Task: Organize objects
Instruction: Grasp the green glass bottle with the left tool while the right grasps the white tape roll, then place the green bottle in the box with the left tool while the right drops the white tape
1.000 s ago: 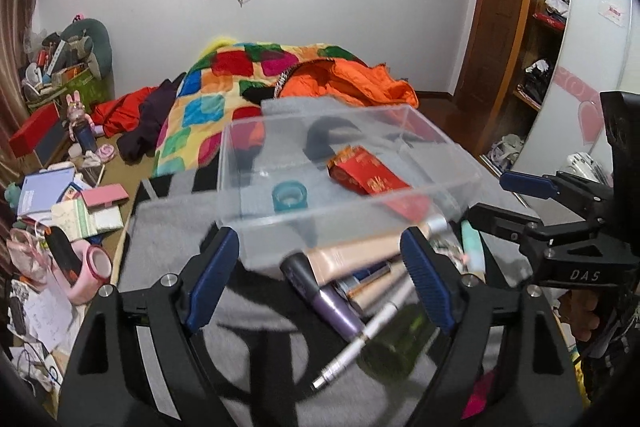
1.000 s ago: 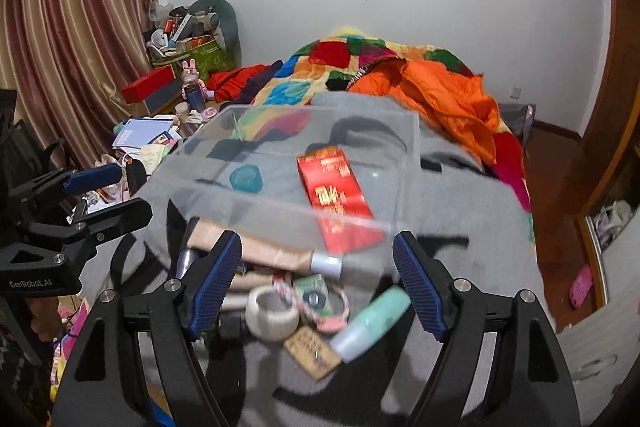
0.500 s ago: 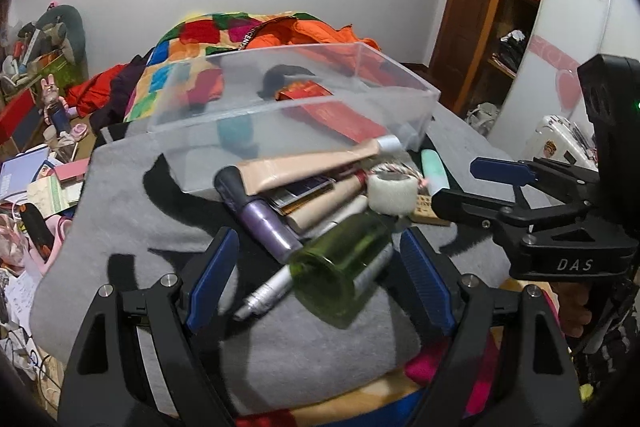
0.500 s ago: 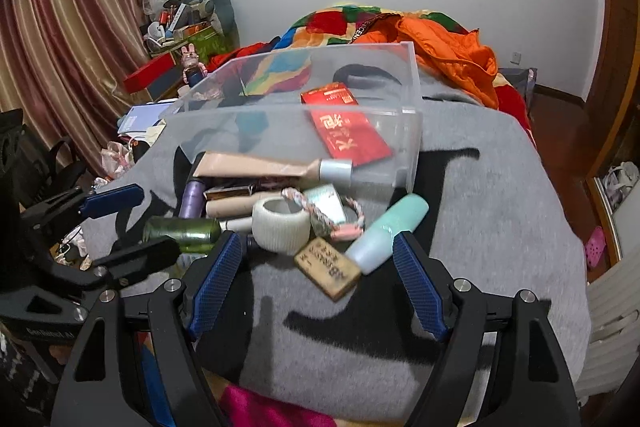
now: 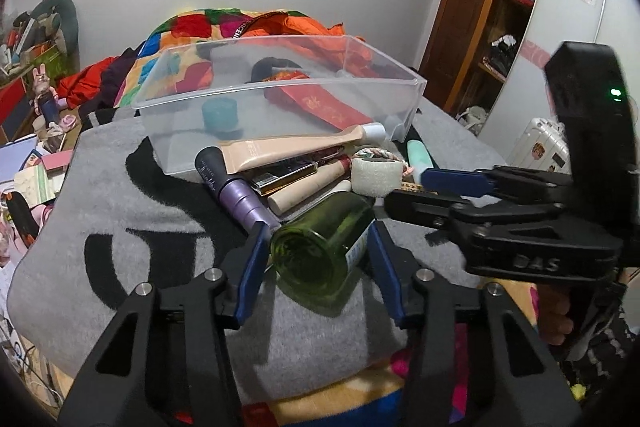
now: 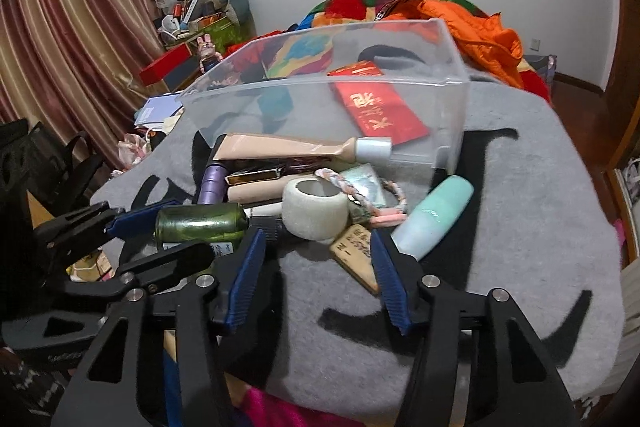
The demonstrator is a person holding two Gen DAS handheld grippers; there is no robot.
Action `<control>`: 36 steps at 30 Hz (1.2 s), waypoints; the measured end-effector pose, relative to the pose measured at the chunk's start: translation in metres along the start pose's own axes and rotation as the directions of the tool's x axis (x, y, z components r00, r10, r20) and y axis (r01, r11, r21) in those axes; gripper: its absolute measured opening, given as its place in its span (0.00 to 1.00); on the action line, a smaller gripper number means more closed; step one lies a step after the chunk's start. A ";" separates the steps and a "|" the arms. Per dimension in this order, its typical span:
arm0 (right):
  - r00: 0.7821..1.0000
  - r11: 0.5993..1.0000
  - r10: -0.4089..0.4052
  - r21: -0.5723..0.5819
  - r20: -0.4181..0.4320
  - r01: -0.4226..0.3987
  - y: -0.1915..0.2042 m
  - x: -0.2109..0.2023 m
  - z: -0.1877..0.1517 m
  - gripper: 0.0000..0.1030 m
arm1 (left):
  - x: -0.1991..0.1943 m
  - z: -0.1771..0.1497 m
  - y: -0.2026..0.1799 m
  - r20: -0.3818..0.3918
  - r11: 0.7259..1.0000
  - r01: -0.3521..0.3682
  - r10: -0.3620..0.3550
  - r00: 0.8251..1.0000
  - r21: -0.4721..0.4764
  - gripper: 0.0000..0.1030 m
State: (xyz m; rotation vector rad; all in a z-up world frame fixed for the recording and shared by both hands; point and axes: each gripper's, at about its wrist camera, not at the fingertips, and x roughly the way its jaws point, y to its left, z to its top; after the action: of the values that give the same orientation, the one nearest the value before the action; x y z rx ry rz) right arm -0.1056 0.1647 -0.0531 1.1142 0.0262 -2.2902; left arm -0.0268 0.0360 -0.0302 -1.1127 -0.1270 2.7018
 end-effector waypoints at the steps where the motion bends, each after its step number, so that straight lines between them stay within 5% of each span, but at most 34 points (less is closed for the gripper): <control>1: 1.000 1.000 0.004 0.005 -0.001 -0.004 0.000 0.002 0.001 0.49 | -0.002 -0.001 0.000 0.003 1.000 0.001 -0.001 1.000 0.000 0.47; 12: 1.000 1.000 0.006 0.023 -0.005 -0.006 0.006 0.019 0.014 0.49 | -0.004 -0.013 -0.009 -0.027 0.999 0.029 -0.028 0.999 0.029 0.46; 17: 1.000 1.000 -0.022 0.010 0.004 0.022 0.007 0.019 0.015 0.35 | 0.008 -0.014 -0.017 -0.048 0.998 0.041 -0.039 0.998 0.045 0.46; 20: 1.000 1.000 -0.017 0.016 0.008 0.017 0.005 0.017 0.014 0.34 | 0.011 -0.012 -0.019 -0.050 0.998 0.045 -0.043 0.998 0.039 0.45; 36: 0.992 1.000 -0.024 0.010 0.126 0.023 0.005 -0.037 0.018 0.34 | -0.034 0.014 -0.002 0.078 1.000 -0.002 0.001 0.997 0.012 0.40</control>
State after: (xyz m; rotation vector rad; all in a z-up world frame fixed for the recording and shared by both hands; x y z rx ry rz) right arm -0.0983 0.1746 -0.0135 0.9752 -0.0197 -2.3791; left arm -0.0129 0.0299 0.0030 -1.0044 -0.1215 2.7444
